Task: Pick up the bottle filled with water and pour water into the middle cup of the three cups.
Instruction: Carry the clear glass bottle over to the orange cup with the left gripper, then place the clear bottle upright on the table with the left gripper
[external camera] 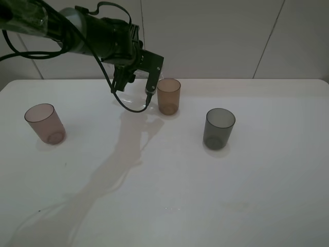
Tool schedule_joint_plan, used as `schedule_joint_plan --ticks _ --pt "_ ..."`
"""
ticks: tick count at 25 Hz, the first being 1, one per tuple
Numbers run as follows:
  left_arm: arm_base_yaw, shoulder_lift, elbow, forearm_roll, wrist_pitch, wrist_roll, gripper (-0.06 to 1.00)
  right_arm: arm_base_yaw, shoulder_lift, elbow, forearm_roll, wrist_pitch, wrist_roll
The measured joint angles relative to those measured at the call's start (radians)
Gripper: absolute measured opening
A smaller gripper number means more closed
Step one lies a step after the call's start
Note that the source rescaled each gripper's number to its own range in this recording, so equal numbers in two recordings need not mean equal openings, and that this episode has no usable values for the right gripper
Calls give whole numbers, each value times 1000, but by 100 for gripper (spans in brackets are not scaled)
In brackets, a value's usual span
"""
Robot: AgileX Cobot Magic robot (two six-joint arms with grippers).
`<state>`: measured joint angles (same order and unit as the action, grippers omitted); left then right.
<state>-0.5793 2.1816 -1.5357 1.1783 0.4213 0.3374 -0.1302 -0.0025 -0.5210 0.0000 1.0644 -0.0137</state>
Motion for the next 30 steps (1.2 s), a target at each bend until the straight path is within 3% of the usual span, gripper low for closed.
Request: schedule_joint_plan --ticks 30 --pt "0 0 -8 119 -36 0 2 0 0 0 0 0 0"
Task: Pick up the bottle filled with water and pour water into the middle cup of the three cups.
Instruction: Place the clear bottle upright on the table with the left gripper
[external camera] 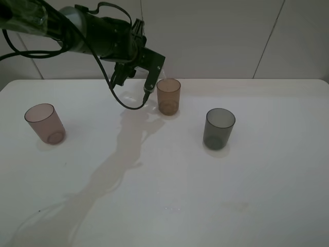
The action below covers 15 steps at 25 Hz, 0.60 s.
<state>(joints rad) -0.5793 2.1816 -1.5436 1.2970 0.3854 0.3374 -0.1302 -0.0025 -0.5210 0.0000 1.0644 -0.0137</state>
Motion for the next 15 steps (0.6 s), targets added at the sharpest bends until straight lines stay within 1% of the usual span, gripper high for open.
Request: schedule_joint_plan --ticks 5,15 --pt "0 0 0 2 -16 0 2 0 0 0 0 0 0" --pt "0 0 0 44 -17 0 2 0 0 0 0 0 0"
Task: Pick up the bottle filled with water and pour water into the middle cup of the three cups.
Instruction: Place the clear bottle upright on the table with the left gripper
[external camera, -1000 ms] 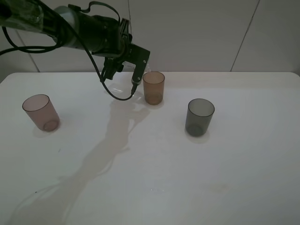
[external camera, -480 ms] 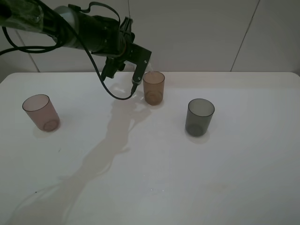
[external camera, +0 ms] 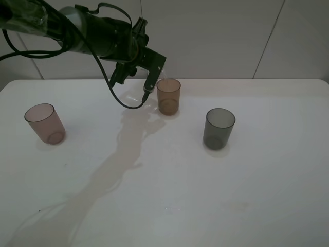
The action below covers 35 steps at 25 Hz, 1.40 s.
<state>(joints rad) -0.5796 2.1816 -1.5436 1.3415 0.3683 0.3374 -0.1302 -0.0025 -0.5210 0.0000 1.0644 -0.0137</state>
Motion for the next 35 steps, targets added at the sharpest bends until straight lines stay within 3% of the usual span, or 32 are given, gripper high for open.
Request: schedule_joint_plan --ticks 28,35 --pt "-17 0 0 134 -18 0 2 0 0 0 0 0 0" --pt "-20 0 0 182 29 0 2 0 0 0 0 0 0"
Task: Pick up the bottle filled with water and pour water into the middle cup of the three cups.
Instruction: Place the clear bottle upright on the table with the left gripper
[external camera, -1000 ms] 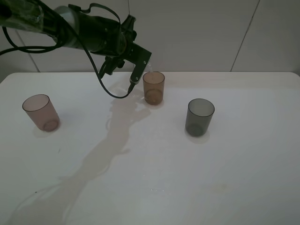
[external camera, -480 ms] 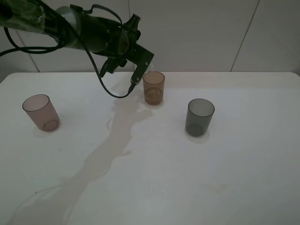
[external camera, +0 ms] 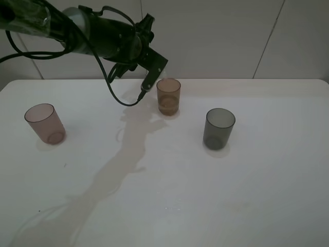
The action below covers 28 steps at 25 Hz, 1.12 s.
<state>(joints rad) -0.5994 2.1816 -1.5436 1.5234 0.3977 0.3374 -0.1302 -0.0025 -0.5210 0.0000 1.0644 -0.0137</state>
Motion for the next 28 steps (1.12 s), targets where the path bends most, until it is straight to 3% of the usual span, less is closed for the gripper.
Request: schedule_joint_plan --ticks 28 --pt "-38 0 0 117 2 0 2 0 0 0 0 0 0"
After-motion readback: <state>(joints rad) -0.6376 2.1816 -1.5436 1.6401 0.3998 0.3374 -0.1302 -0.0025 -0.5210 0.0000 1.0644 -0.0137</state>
